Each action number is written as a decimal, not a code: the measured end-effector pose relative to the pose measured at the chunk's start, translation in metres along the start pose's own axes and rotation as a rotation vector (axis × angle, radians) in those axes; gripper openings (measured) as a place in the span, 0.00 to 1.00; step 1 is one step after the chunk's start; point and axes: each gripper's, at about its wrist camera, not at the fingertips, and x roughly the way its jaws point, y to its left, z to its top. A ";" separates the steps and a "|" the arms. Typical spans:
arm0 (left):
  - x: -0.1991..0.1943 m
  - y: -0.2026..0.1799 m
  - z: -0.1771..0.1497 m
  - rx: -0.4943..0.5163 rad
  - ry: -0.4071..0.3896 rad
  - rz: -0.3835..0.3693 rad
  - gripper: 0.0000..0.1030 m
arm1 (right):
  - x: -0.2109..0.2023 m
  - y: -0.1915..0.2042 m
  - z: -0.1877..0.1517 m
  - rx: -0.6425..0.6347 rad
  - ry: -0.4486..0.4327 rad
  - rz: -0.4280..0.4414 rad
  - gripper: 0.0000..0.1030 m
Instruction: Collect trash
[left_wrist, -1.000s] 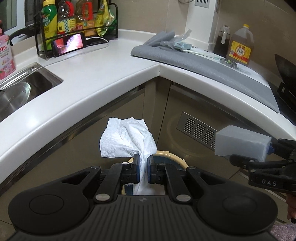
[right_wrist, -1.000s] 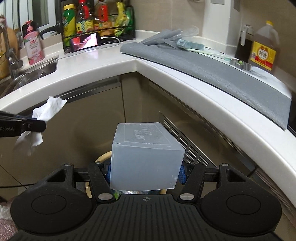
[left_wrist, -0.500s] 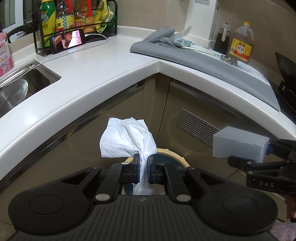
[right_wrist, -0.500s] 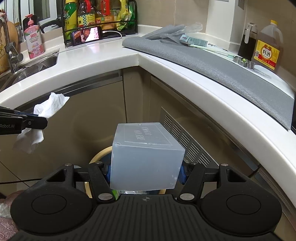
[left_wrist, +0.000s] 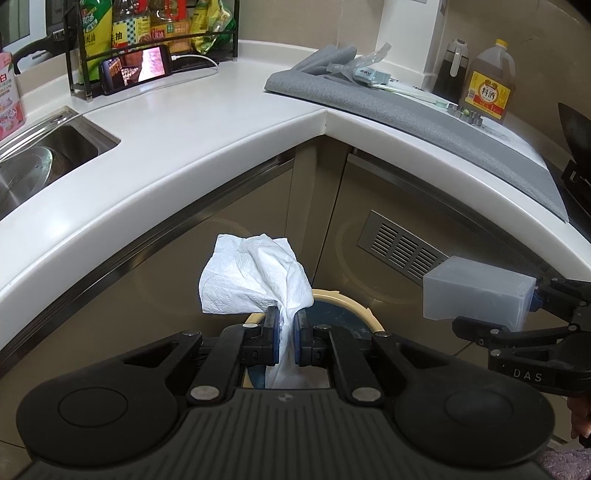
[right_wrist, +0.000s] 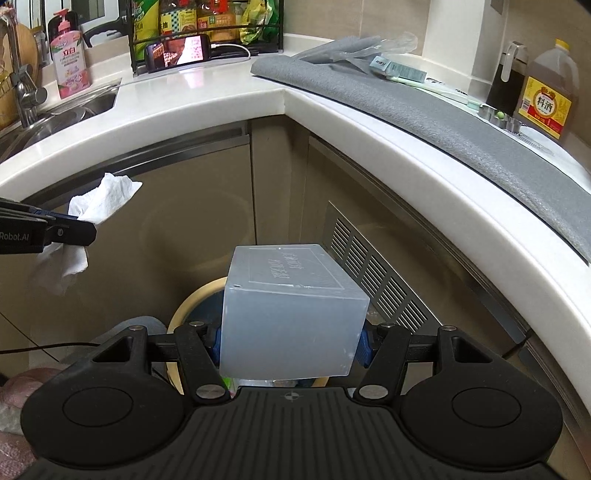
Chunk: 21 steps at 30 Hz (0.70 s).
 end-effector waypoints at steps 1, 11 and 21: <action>0.001 0.001 0.000 -0.002 0.003 0.000 0.07 | 0.002 0.001 0.000 -0.005 0.003 0.000 0.62; 0.027 0.007 0.002 -0.025 0.050 0.002 0.07 | 0.027 0.009 0.002 -0.054 0.054 -0.002 0.62; 0.062 0.007 0.001 -0.030 0.113 0.005 0.07 | 0.068 0.018 0.001 -0.080 0.151 0.005 0.62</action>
